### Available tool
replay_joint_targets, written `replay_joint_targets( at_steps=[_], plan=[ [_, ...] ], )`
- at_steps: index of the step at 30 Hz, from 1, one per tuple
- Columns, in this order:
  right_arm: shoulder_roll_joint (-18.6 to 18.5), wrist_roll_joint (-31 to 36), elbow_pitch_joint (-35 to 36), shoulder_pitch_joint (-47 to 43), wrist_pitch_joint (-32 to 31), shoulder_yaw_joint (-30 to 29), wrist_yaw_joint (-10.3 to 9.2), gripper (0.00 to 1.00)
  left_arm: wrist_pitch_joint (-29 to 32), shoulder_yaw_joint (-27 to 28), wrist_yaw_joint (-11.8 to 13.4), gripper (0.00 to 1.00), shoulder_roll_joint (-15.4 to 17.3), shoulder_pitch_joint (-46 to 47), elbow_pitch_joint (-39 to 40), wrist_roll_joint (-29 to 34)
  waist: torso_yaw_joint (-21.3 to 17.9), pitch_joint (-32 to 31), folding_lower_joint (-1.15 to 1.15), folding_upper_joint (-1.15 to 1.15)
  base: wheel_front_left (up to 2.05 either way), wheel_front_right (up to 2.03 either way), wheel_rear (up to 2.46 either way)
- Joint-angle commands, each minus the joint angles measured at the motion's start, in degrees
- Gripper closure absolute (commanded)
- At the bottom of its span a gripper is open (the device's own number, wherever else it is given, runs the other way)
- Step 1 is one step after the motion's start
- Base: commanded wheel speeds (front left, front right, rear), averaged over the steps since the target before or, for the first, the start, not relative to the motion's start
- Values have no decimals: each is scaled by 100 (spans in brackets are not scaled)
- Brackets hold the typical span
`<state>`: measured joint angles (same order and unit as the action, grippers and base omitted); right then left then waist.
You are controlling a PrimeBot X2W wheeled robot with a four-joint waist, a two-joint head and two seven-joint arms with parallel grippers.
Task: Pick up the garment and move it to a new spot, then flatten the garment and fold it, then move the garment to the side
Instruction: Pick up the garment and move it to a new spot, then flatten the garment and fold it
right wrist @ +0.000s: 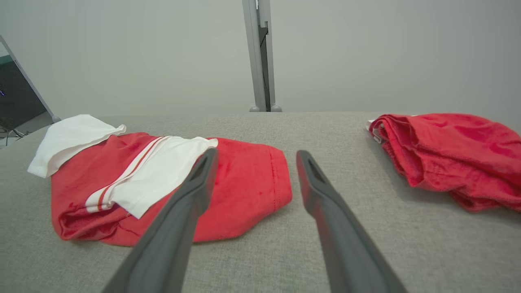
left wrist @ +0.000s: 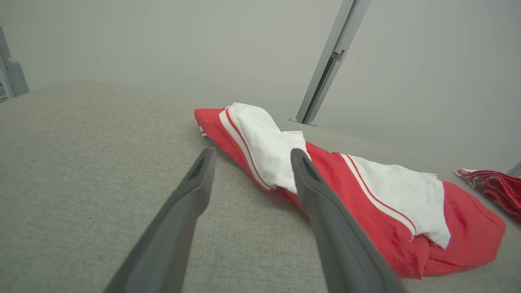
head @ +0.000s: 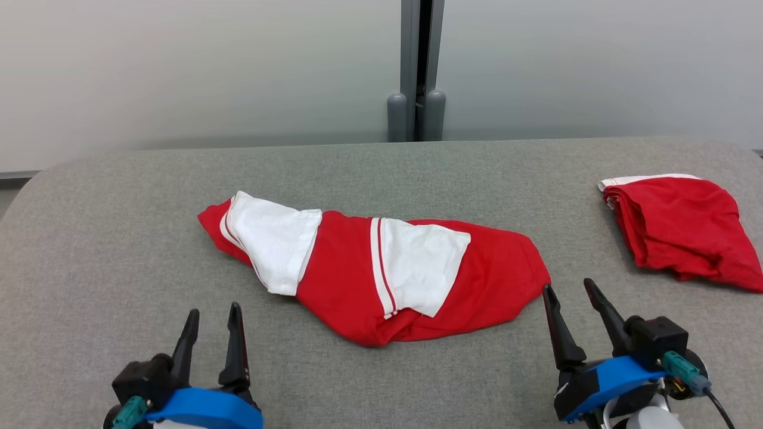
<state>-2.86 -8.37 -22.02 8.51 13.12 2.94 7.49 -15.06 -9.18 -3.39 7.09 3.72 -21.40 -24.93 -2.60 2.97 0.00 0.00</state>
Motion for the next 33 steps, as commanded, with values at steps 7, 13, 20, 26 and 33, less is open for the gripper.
replay_joint_targets(
  at_steps=[7, 13, 20, 26, 33],
  plan=[
    [-6, -211, -112, -150, 93, 163, 0, 0, -16, 145, 2, 0, -120, -249, 100, 134, -3, -52, 0, 0, 0, 0, 0],
    [-6, -238, -190, -81, 126, 187, 0, 0, -16, 154, -9, 0, -151, -293, 59, 196, -1, -66, 0, 0, 0, 0, 0],
    [-6, -185, -261, -10, 157, 145, 0, 0, -16, 161, 1, 0, -170, -293, -17, 261, 9, -80, 0, 0, 0, 0, 0],
    [-6, -194, -304, 32, 176, 145, 0, 0, -16, 141, -21, 0, -196, -262, -73, 287, 17, -88, 0, 0, 0, 0, 0],
    [-6, -172, -298, 49, 187, 118, 0, 0, -16, 136, -42, 0, -210, -241, -98, 298, 34, -90, 0, 0, 0, 0, 0]
  ],
)
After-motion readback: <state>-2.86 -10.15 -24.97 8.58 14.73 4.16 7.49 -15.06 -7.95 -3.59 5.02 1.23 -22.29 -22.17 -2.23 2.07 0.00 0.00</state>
